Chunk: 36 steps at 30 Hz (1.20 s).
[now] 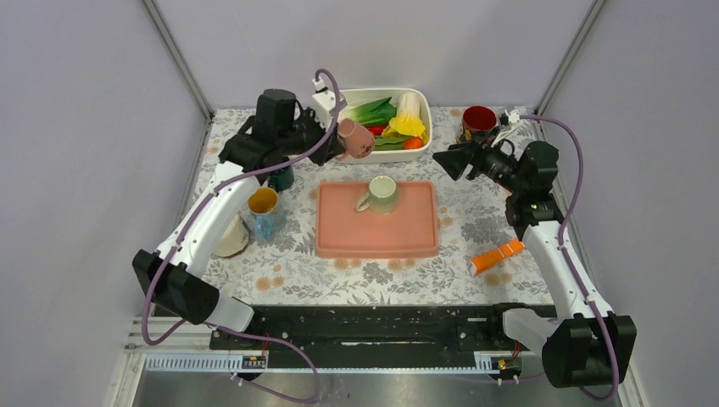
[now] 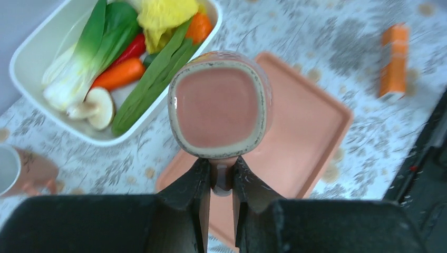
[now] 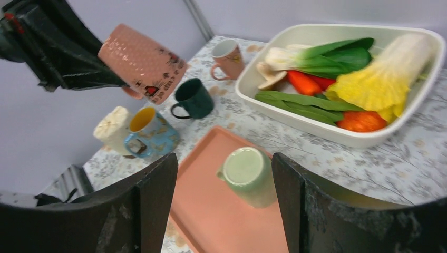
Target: Turn the mug right side up
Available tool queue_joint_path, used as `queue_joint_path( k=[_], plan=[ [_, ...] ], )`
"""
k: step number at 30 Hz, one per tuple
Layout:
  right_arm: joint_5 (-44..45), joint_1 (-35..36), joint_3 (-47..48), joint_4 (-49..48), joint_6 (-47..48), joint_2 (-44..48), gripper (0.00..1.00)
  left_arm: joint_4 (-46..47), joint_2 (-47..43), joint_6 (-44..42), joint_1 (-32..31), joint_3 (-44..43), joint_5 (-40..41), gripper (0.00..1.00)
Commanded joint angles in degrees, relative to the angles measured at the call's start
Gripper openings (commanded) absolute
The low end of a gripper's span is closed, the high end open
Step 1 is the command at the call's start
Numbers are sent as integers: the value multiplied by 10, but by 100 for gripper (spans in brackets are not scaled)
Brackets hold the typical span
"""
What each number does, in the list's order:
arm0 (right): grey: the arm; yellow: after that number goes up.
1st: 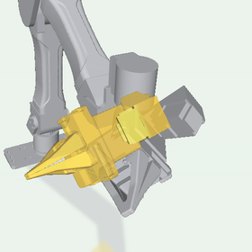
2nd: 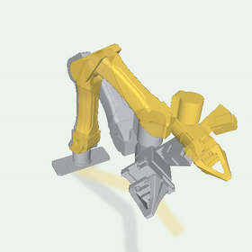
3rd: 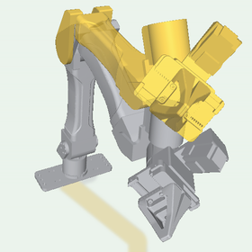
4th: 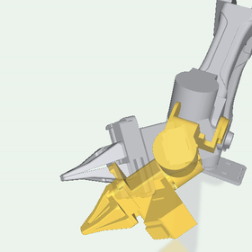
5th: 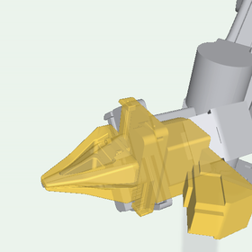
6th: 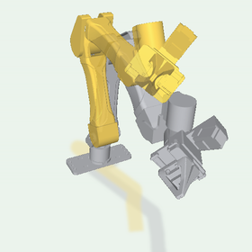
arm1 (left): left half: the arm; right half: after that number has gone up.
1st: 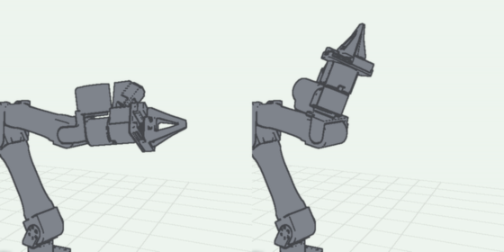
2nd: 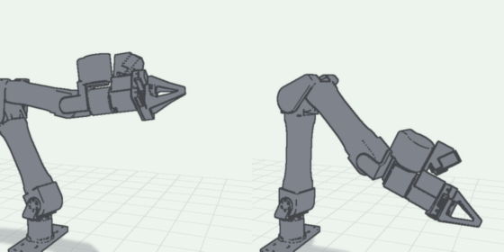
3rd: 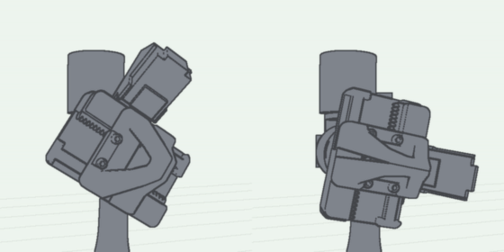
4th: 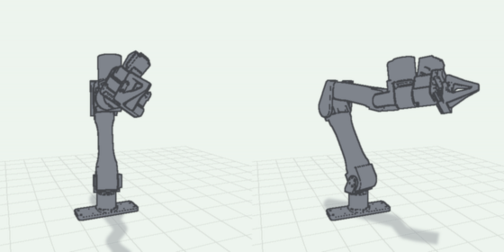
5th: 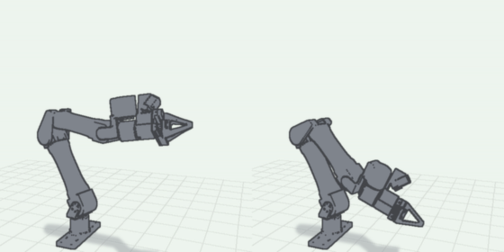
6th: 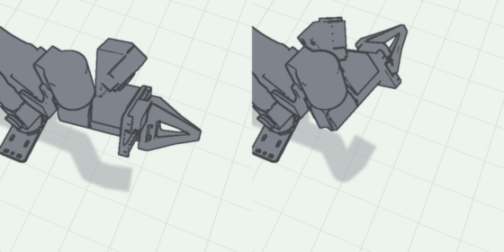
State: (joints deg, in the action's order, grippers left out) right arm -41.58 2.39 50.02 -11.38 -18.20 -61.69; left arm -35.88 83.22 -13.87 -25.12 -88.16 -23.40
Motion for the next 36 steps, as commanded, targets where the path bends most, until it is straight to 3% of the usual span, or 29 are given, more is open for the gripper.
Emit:
queue_joint_path(
  k=[1, 3, 8, 12, 15, 28, 36],
  plan=[
    [-39, 39, 18, -121, -85, -6, 75, 105, -24, 124, 25, -32, -128, 0],
    [-40, 68, 4, -181, -114, -12, 75, 222, -43, 238, 50, 28, -201, 0],
    [-38, 120, -22, -288, -184, -51, 75, 657, -53, 573, 89, 186, -286, 0],
    [-32, 144, -46, -384, -240, -90, 75, 881, -37, 752, 92, 277, -271, 0],
    [-32, 160, -54, -435, -259, -122, 74, 991, -34, 821, 86, 338, -230, 0],
    [-6, 215, -55, -633, -387, -244, 68, 1067, 5, 845, 34, 395, -188, 0],
    [4, 231, -63, -632, -381, -237, 66, 1086, 35, 835, 31, 404, -183, 0]
  ],
)
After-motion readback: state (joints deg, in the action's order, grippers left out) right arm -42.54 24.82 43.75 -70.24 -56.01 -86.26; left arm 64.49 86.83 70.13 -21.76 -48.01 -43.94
